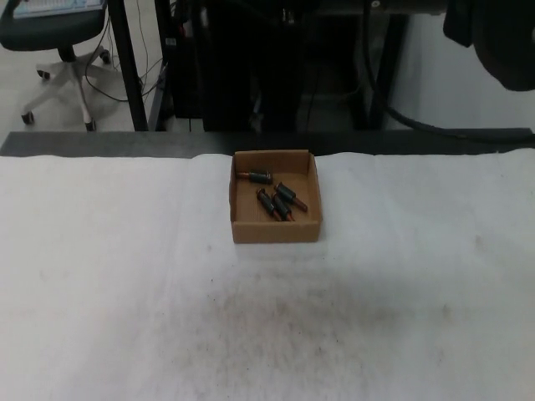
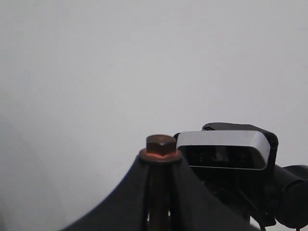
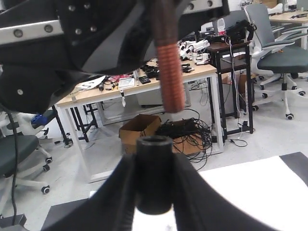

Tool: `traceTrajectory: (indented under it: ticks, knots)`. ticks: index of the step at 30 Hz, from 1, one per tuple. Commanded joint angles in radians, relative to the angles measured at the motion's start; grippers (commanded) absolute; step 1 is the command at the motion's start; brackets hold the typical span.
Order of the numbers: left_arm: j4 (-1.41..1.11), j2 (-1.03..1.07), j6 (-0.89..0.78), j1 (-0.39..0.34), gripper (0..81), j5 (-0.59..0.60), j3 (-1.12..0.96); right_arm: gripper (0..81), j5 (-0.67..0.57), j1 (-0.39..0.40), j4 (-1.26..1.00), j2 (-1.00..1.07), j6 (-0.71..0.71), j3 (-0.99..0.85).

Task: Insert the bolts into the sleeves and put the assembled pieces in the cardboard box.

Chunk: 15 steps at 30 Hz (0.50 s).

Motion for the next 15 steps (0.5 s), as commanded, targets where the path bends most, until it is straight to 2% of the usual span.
traceTrajectory:
  ticks: [1, 7, 15]
  knots:
    - [-0.021, 0.026, 0.007, -0.001, 0.2, 0.010, -0.006, 0.8, -0.004, -0.003, -0.017, -0.010, -0.015, -0.008]
    - [-0.096, 0.095, 0.014, -0.001, 0.2, 0.010, -0.006, 0.8, 0.018, -0.011, -0.044, -0.010, -0.023, 0.073]
    - [-0.120, 0.169, 0.014, -0.001, 0.2, 0.014, -0.006, 0.8, 0.094, -0.084, -0.215, -0.010, -0.023, 0.150]
